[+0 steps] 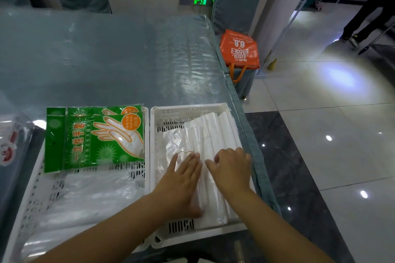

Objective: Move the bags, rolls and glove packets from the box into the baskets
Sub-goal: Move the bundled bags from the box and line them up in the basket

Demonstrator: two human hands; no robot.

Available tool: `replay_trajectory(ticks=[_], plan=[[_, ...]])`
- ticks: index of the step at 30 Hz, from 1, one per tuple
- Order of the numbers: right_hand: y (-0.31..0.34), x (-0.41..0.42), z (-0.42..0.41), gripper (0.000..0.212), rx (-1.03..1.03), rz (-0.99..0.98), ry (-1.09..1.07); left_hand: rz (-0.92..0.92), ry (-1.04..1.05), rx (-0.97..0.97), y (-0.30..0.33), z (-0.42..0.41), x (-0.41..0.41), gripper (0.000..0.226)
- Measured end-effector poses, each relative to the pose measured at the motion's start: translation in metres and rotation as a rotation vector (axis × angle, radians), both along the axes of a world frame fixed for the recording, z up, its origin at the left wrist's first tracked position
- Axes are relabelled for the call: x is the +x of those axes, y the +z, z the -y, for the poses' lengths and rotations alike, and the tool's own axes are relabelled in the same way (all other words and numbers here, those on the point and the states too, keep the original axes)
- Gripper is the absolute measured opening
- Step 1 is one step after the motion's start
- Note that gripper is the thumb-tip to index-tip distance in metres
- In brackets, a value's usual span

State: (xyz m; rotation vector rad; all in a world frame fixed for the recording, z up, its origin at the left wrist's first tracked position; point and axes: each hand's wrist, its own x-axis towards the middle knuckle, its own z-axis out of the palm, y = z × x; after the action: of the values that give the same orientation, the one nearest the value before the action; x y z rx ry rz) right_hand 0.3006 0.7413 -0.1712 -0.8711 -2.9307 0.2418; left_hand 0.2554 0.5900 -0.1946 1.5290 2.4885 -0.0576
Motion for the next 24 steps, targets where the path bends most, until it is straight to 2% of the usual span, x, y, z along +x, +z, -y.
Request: replay_trajectory(ticks=[4, 10, 14, 17, 22, 24], plan=[[-0.002, -0.010, 0.003, 0.023, -0.044, 0.031, 0.003, -0.002, 0.005, 0.005, -0.005, -0.005, 0.005, 0.108], [-0.011, -0.014, 0.013, 0.015, -0.147, -0.105, -0.098, 0.008, 0.024, 0.013, -0.005, -0.006, 0.008, 0.108], [-0.012, -0.011, 0.012, 0.017, -0.128, -0.149, -0.079, 0.030, 0.004, 0.029, -0.008, -0.006, 0.010, 0.113], [-0.005, -0.003, -0.001, 0.019, -0.030, -0.228, -0.080, 0.019, -0.020, 0.014, -0.011, -0.006, 0.010, 0.117], [-0.004, 0.001, -0.023, 0.028, 0.081, 0.058, -0.086, 0.041, -0.052, -0.006, -0.014, -0.005, 0.008, 0.118], [-0.005, -0.002, -0.022, 0.030, 0.051, 0.078, -0.092, 0.038, -0.066, -0.009, -0.016, -0.005, 0.007, 0.117]])
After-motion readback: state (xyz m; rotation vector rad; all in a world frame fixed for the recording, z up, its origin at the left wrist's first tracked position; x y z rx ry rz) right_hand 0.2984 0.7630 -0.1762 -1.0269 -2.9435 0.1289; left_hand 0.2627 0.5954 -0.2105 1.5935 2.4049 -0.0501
